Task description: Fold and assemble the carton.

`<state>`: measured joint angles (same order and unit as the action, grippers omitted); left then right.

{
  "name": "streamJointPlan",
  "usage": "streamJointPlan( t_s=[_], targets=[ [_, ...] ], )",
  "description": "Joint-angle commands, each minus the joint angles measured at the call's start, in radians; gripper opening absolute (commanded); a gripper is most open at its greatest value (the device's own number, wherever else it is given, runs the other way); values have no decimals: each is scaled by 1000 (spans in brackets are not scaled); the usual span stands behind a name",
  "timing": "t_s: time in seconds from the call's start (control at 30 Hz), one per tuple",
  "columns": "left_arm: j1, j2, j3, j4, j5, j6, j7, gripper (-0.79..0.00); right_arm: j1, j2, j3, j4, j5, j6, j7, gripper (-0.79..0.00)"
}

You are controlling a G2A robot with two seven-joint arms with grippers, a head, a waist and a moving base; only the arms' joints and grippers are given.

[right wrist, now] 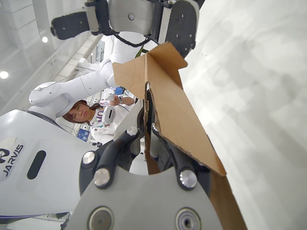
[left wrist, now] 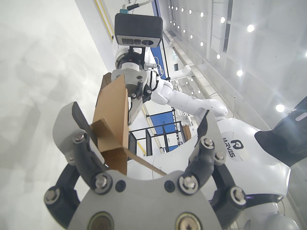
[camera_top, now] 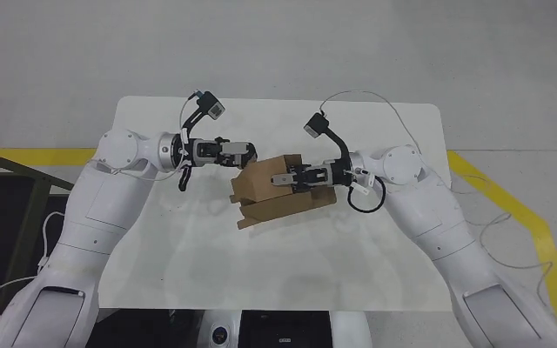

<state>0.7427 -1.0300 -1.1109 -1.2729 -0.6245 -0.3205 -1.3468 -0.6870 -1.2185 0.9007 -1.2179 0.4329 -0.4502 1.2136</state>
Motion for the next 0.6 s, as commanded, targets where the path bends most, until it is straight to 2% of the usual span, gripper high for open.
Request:
streamJointPlan(
  t_s=[0.0, 0.33, 0.57],
  targets=[
    [10, 4, -15, -8, 3, -3, -3, 0, -5, 5, 19, -1, -7, 1, -10, -785],
    [111, 28, -89, -137, 18, 21, 1, 0, -45, 25, 94, -39, -48, 21, -90, -785],
    [129, 32, -95, -168, 34, 43, 12, 0, -53, 24, 95, -61, -52, 30, -106, -785]
  ],
)
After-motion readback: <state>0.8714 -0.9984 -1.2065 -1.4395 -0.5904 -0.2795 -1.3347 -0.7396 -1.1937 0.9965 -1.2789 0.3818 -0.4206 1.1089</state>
